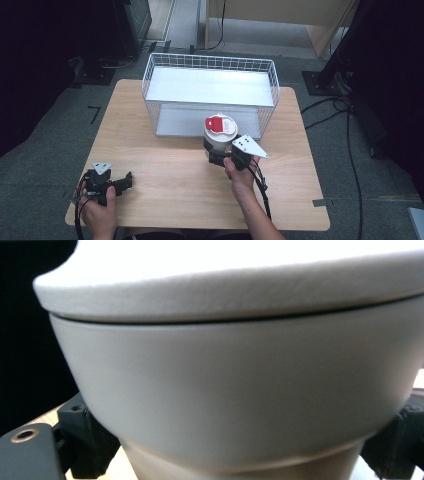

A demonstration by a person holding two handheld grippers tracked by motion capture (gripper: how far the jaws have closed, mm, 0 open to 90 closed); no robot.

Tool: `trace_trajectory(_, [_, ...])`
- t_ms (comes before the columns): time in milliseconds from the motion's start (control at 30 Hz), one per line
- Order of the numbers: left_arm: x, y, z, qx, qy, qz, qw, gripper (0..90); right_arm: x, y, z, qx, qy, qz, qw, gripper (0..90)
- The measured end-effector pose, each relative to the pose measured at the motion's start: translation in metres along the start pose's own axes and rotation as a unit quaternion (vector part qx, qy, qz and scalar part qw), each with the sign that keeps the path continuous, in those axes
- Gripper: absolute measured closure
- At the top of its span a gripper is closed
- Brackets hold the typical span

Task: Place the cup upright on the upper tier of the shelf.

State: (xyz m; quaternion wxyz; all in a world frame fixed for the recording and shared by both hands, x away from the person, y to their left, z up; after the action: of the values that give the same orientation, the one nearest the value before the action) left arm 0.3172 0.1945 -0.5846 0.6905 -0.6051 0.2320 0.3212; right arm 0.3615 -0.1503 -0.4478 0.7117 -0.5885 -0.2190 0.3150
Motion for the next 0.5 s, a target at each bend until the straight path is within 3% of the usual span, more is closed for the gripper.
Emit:
trace_trajectory(100, [0.0, 0.0, 0.0, 0.0, 0.0, -0.001, 1.0, 0.0, -0.001, -0.008, 0.003, -0.003, -0.002, -0.007, 1.0, 9.1])
trace_trajectory(300, [0.0, -0.001, -0.001, 0.003, 0.002, -0.001, 1.0, 0.0, -0.003, -0.039, 0.013, -0.03, -0.007, -0.03, 0.9991, 9.1])
trace_trajectory(500, [0.0, 0.0, -0.001, 0.004, 0.003, 0.0, 1.0, 0.0, -0.002, -0.067, 0.013, -0.044, -0.004, -0.046, 0.9979, 9.1])
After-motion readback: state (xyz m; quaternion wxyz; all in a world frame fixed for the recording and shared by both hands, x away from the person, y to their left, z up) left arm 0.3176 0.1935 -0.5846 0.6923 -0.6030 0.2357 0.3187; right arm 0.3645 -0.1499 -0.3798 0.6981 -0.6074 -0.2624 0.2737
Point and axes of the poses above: each handheld gripper's, and its own axes: x roughly forward along the jaws, y roughly out of its underside, z roughly to its left, the point moved 9 cm from there along x, roughly forward along the jaws, and after that the axes turned 12 degrees about -y, right-handed, at the moved point
